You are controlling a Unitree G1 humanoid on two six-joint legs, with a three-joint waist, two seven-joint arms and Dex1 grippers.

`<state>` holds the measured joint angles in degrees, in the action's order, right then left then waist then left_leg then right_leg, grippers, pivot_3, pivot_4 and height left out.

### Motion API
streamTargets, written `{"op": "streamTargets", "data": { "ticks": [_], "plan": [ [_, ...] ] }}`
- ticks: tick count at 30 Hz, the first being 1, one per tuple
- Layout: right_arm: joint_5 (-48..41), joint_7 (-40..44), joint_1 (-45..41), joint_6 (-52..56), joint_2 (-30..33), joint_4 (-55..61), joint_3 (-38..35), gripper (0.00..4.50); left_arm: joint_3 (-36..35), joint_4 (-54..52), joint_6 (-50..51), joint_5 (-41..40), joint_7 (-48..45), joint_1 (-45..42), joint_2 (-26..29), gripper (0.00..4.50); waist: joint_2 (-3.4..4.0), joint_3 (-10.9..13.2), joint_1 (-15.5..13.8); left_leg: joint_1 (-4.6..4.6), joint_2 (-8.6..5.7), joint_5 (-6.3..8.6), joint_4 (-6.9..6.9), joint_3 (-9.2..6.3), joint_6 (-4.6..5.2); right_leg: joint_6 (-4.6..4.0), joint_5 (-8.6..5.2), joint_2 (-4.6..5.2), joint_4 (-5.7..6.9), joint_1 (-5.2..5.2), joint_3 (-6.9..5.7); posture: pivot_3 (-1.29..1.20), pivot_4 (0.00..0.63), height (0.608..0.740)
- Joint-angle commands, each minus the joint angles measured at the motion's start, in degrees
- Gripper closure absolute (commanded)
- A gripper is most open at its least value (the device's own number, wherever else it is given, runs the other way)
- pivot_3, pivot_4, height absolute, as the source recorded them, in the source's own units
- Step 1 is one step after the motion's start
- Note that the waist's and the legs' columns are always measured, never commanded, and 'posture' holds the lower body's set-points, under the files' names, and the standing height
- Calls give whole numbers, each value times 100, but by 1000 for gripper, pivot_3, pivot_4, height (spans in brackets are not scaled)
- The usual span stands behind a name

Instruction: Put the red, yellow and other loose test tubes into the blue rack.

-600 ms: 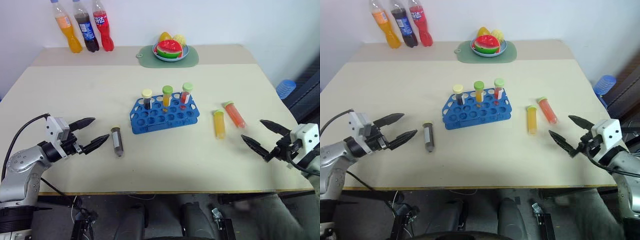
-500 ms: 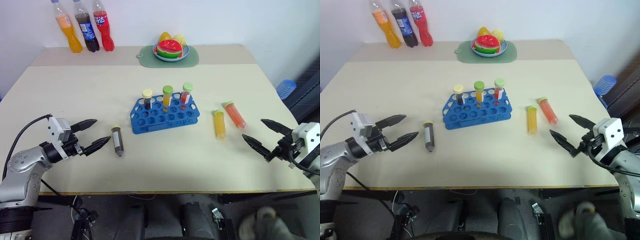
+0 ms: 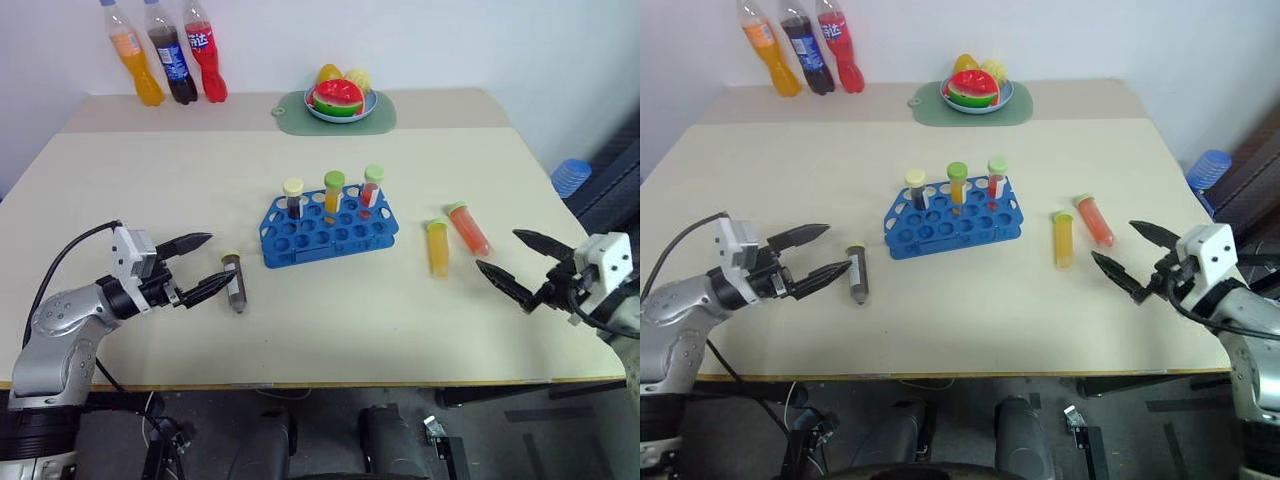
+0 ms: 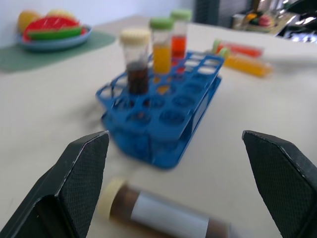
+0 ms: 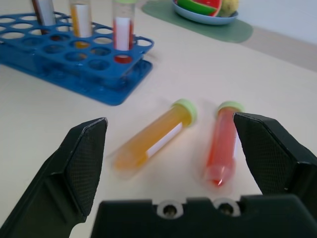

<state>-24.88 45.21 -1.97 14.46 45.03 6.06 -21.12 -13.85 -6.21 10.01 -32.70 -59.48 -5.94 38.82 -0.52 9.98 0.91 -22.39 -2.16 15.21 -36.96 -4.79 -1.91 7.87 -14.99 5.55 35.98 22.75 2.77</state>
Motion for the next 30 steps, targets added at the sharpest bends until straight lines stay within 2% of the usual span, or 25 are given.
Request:
{"op": "streamTargets", "data": {
  "ticks": [1, 6, 9, 14, 19, 27, 30],
  "plan": [
    [157, -298, -831, 1100, 489, -176, 302, 0, 250, -327, 12, 7, -57, -146, -75, 53, 11, 6, -2, 0, -2, 0, -2, 3, 0, -3, -1, 2, 1, 2, 3, 0, 150, 740],
    [589, -112, -2476, 2786, 1052, -986, 1484, 0, 547, -475, 48, 58, -184, -289, -86, 53, 13, 8, 11, -6, -1, 0, 1, 2, 0, -5, -2, 0, 0, 10, -1, 0, 150, 740],
    [924, 144, -3671, 3270, 967, -1923, 2216, 0, 681, -635, 152, 26, -173, -351, -125, 53, 14, 12, 9, -9, -1, 0, 0, 5, 0, -17, -9, 1, -2, 14, 0, 0, 150, 740],
    [1604, 734, -5169, 3107, 620, -3783, 3148, 0, 808, -856, 156, 104, -114, -308, -158, 53, 15, 15, 13, -15, -5, 0, 6, 13, 0, -2, -1, 1, -7, 21, 0, 0, 150, 740],
    [2237, 995, -6363, 2668, 63, -5863, 3567, 0, 730, -1200, 222, 38, 40, -15, -175, 53, 18, 17, 25, -39, -9, -1, 3, 27, 0, 0, 1, 1, 0, 48, 2, 0, 150, 740],
    [3085, 876, -6956, 1871, -464, -7576, 3787, 0, 540, -1762, 359, -99, 369, 538, -184, 53, 21, 19, 26, -60, -10, -1, -1, 28, -2, 0, 1, 0, 6, 70, 1, 0, 150, 740],
    [3340, 842, -7024, 1664, -563, -7820, 3829, 1432, 501, -1898, 404, -166, 459, 670, -182, 0, 31, 24, 30, -61, -11, -2, -1, 27, -3, 0, 1, 0, 8, 72, 1, 0, 150, 740]
  ]
}}
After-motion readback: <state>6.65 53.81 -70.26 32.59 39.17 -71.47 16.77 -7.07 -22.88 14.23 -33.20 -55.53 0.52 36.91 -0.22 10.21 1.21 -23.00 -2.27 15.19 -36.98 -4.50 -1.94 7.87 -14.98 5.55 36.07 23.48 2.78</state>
